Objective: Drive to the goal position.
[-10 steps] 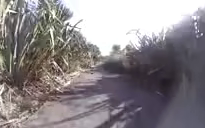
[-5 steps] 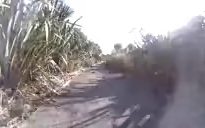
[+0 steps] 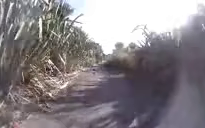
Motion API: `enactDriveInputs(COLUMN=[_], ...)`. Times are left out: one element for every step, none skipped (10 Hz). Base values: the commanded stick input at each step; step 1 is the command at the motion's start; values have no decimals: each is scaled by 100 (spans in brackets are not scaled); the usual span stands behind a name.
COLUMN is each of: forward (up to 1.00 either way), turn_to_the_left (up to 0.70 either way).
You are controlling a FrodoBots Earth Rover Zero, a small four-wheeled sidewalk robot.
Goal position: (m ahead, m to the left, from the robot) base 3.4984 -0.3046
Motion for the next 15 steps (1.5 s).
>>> enactDriveInputs(forward=[45, 45, 45, 45, 45, 45, 45, 45, 45, 45, 45, 45, 45, 45, 45], turn_to_the_left=[0, 0, 0, 0, 0, 0, 0, 0, 0, 0, 0, 0, 0, 0, 0])
